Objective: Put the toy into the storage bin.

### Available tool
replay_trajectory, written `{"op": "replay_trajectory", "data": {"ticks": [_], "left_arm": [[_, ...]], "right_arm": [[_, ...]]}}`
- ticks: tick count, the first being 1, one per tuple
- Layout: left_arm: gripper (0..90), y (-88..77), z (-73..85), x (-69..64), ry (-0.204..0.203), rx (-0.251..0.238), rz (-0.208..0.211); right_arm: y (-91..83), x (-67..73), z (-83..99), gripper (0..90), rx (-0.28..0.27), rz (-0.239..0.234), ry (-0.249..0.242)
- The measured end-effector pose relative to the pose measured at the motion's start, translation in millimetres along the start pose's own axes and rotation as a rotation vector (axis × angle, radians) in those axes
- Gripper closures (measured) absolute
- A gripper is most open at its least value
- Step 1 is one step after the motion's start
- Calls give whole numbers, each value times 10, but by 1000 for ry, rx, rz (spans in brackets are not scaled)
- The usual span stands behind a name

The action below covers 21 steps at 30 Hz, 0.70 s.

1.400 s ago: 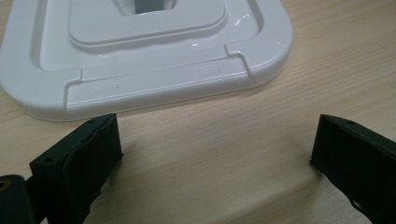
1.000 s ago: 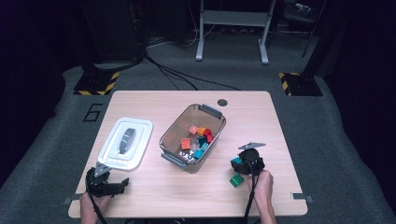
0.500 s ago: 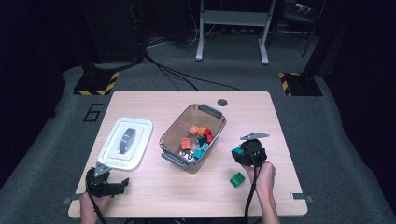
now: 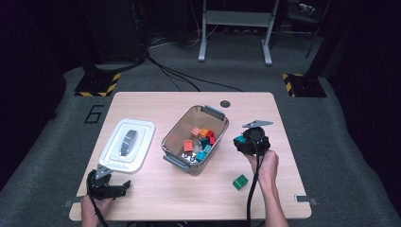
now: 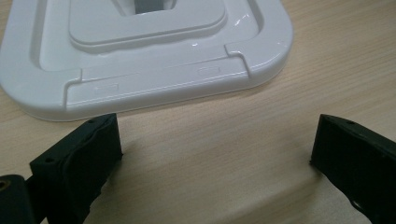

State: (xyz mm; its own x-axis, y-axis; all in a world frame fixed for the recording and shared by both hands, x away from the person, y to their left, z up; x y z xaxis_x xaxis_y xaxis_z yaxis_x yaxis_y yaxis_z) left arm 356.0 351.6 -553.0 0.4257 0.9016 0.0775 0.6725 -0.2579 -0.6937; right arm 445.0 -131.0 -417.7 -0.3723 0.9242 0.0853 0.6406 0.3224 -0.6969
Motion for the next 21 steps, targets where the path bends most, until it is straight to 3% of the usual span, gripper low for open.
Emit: {"op": "replay_trajectory", "data": {"ticks": [13, 21], "left_arm": [[15, 0, 0, 1, 1, 0, 0], [15, 0, 0, 0, 0, 0, 0]], "right_arm": [[-67, 38, -334, 586, -38, -1, -11], [-21, 98, -502, 586, -48, -5, -30]]}}
Point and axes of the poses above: each handheld gripper's, and its own axes: y roughly forward along the jaws, z roughly out of its underside, x roughly to its left, the point moved 3 cm from there along y, roughly forward along the jaws, and after that the axes turned 6 degrees about y, right-handed, at the moved point
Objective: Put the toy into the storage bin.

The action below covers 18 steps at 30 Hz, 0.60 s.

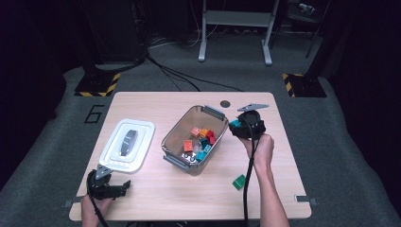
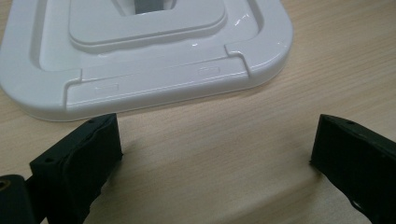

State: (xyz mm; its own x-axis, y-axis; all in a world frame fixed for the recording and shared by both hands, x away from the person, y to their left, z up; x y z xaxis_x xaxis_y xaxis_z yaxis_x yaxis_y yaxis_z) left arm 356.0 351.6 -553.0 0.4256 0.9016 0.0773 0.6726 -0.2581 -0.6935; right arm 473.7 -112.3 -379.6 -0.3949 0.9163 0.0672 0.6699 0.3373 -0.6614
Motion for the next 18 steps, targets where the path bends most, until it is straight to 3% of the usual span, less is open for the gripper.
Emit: {"op": "replay_trajectory", "data": {"ticks": [18], "left_arm": [[15, 0, 0, 1, 1, 0, 0]], "right_arm": [[373, 213, -245, 586, 45, -48, -40]]}}
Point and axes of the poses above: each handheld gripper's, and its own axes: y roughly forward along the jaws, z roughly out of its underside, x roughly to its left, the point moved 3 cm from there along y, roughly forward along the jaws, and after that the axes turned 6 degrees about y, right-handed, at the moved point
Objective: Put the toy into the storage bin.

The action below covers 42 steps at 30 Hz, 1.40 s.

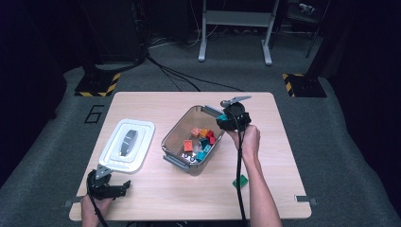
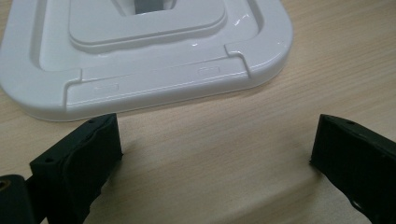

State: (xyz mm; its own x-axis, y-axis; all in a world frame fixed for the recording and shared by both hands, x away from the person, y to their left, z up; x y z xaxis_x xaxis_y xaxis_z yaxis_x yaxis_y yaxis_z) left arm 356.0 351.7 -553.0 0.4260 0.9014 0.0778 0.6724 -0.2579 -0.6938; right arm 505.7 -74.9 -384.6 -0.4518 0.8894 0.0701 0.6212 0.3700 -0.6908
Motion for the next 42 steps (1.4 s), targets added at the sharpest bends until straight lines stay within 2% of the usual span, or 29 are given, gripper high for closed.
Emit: {"op": "replay_trajectory", "data": {"ticks": [3, 8, 9, 16, 18, 22, 29, 32, 37, 42], "left_arm": [[15, 0, 0, -1, -1, 0, 0], [15, 0, 0, 0, 1, 0, 0], [15, 0, 0, 0, 1, 0, 0], [15, -1, 0, 0, 0, 0, 0], [16, 0, 0, -1, 0, 0, 0], [15, -1, 0, 0, 1, 0, 0], [15, -1, 0, -1, 0, 0, 0], [15, -1, 0, -1, 1, 0, -1], [15, -1, 0, -1, 1, 0, -1], [15, -1, 0, -2, 0, 0, -1]], "right_arm": [[94, 3, -25, 585, 20, 1, -19], [240, 9, -14, 582, 75, -11, -1], [260, 6, -8, 581, 76, -7, -10], [319, 2, 39, 576, 102, 9, -1], [318, -4, 45, 540, 101, 7, -4], [246, 22, 50, 401, 93, 15, 5], [0, -8, 121, 256, 42, 8, 22], [-121, -23, 193, 226, 25, -3, 27], [-267, -52, 368, 160, 25, -23, 23], [-367, -82, 607, 148, 29, -21, 53]]}}
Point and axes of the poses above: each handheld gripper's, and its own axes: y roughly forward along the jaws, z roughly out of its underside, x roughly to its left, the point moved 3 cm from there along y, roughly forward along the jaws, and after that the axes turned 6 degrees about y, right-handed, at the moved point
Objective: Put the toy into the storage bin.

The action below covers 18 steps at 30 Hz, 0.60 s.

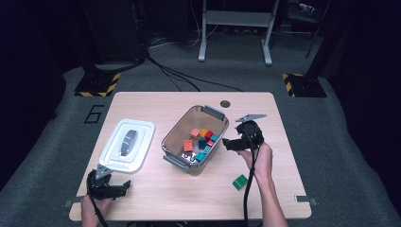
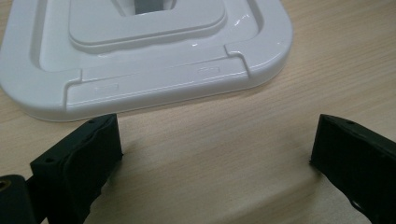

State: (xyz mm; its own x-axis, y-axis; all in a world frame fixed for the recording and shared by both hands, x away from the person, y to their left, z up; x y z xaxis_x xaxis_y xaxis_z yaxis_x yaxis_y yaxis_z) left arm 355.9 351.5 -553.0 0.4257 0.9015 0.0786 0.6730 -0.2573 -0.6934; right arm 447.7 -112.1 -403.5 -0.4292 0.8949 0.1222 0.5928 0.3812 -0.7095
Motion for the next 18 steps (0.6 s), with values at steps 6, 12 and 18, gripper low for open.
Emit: {"op": "replay_trajectory", "data": {"ticks": [6, 12, 18], "left_arm": [[15, 0, 0, 0, 0, 0, 0], [15, 0, 0, 0, 0, 0, 0], [15, 0, 0, 0, 0, 0, 0]], "right_arm": [[-10, -110, 352, 144, 12, 7, 35], [71, -170, 727, 147, 63, 37, 79], [235, -158, 1031, 150, 102, 74, 80]]}}
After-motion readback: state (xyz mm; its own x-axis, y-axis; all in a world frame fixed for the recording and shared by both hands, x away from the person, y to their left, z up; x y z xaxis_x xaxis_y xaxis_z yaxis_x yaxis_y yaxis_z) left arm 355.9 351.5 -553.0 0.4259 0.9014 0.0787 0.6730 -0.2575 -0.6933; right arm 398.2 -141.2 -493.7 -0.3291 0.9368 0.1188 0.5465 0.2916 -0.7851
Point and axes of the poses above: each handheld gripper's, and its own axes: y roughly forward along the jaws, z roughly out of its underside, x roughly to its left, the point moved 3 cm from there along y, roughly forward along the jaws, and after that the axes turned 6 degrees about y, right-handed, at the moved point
